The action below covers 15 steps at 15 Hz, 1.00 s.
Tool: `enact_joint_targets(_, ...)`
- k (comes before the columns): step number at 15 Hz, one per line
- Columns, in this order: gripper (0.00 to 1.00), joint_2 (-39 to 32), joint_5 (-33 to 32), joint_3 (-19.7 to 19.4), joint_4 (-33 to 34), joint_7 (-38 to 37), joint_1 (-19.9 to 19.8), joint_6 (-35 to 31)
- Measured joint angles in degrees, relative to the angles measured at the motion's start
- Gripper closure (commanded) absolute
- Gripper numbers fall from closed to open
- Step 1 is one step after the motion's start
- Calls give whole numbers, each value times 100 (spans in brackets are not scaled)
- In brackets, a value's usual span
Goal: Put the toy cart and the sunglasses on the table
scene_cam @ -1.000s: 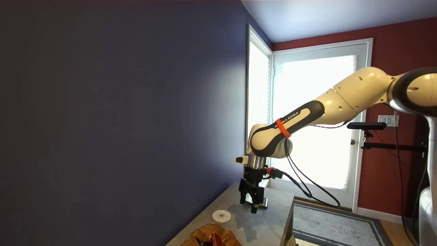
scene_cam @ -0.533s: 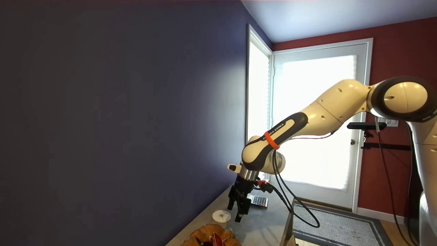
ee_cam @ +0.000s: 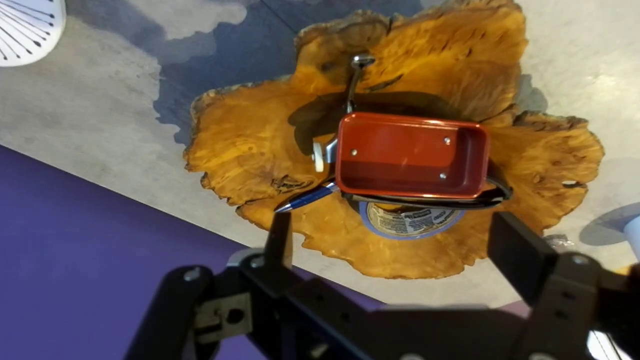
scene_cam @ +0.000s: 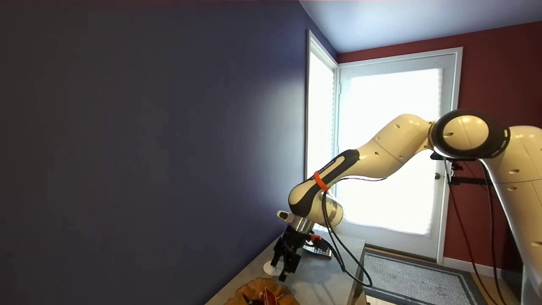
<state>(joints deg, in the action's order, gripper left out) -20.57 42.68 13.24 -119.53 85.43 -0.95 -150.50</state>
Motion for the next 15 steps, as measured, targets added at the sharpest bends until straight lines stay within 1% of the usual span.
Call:
enact_joint_targets(7,0,-632,401,173,395,551,-248,-12)
enact_joint_targets(8,2,-709,445,190,433,602,-262,-12)
enact_joint_targets(9,8,-775,474,203,459,650,-271,-12)
enact_joint_targets(10,11,-838,507,213,486,685,-276,-12)
enact_joint_targets(11,33,-893,563,229,516,721,-283,-12)
enact_joint_targets(12,30,-938,618,242,541,757,-288,-12)
enact_joint_targets(13,32,-980,670,253,575,779,-290,-12)
enact_joint_targets(14,42,-1012,694,260,605,794,-291,-12)
enact_joint_targets(15,47,-1042,715,265,632,811,-291,-12)
